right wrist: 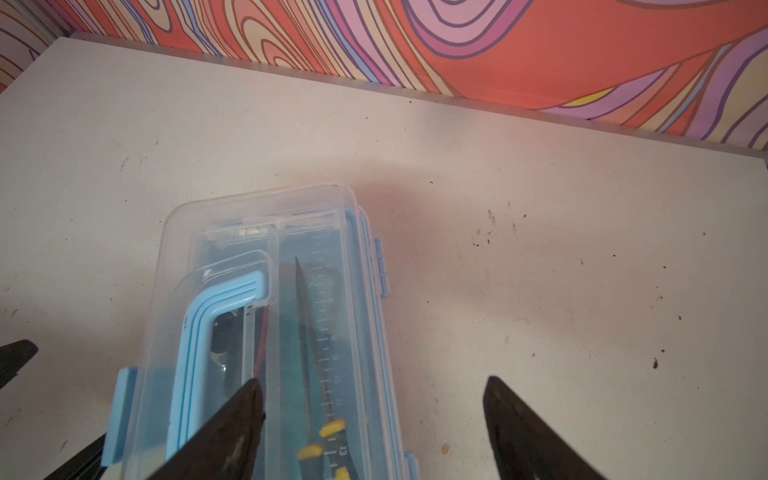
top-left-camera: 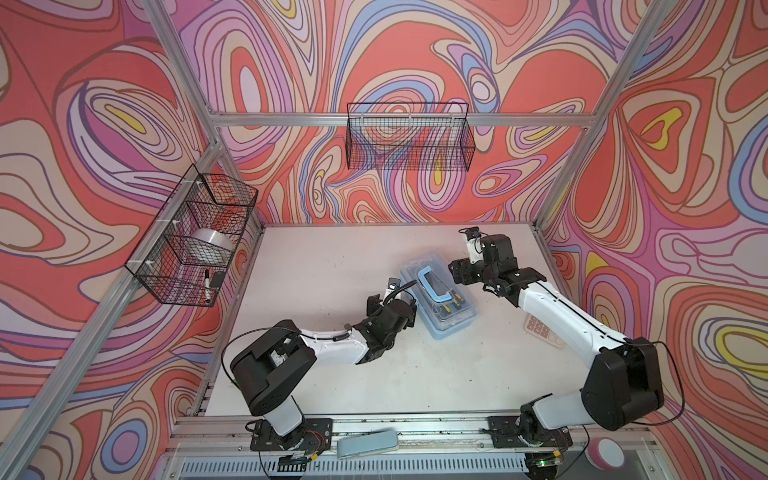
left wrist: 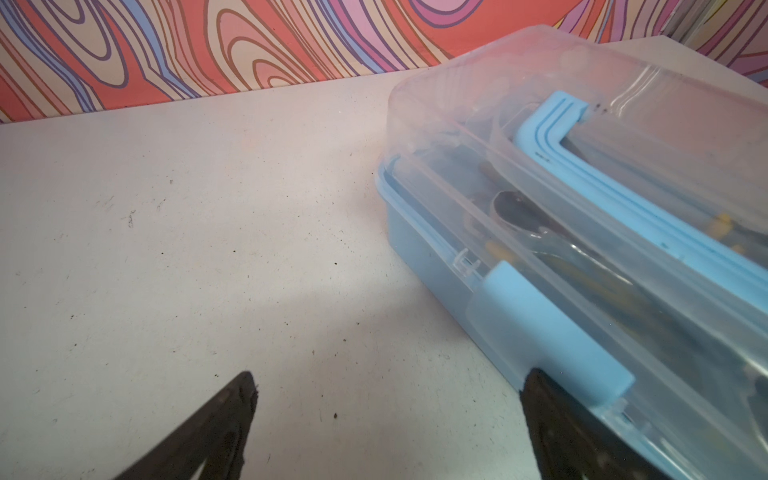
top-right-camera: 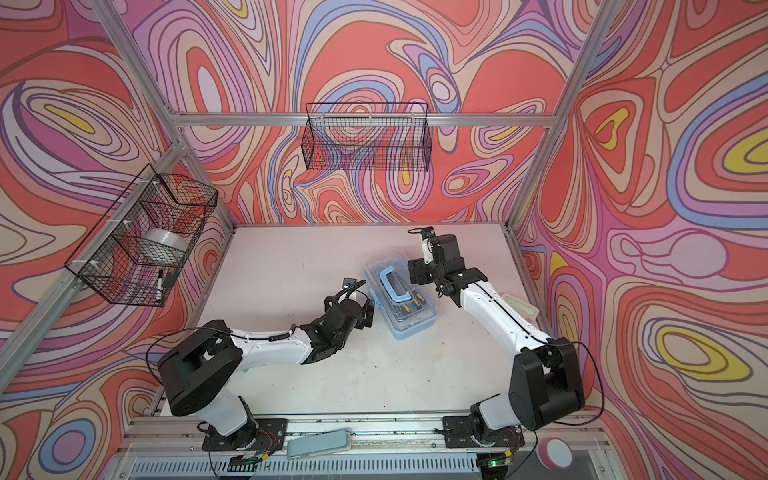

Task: Pack the tool kit

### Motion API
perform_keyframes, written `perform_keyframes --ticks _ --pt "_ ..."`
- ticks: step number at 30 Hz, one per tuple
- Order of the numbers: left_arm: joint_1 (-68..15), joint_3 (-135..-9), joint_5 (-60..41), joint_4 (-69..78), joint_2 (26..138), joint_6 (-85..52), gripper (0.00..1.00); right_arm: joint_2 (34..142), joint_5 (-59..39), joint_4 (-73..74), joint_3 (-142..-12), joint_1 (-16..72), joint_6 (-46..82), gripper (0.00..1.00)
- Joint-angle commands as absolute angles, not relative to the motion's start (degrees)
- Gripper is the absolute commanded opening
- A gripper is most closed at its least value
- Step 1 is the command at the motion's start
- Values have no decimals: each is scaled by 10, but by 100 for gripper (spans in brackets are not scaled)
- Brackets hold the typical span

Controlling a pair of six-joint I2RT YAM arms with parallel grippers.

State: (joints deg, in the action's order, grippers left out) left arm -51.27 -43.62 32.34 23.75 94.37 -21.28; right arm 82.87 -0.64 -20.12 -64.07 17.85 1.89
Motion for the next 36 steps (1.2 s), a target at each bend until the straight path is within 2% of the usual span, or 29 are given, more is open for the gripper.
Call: perform_keyframes --ticks 1,11,14,19,25,31,36 --pt "-508 -437 317 244 945 -222 100 814 7 -194 -651 178 34 85" --pt "-494 -431 293 254 948 -244 100 816 -63 -226 -661 178 59 72" --pt "-490 -426 283 260 947 -248 100 811 -89 -231 -659 178 75 61" --pt "-487 -428 273 262 946 -251 100 810 -115 -229 -658 194 108 37" --pt "-485 -431 258 261 948 -257 100 819 -105 -226 -654 242 133 21" --pt "-482 -429 246 262 948 -270 100 839 -97 -223 -655 287 153 14" --pt "-479 -427 237 259 947 -279 100 861 -81 -219 -655 326 165 12"
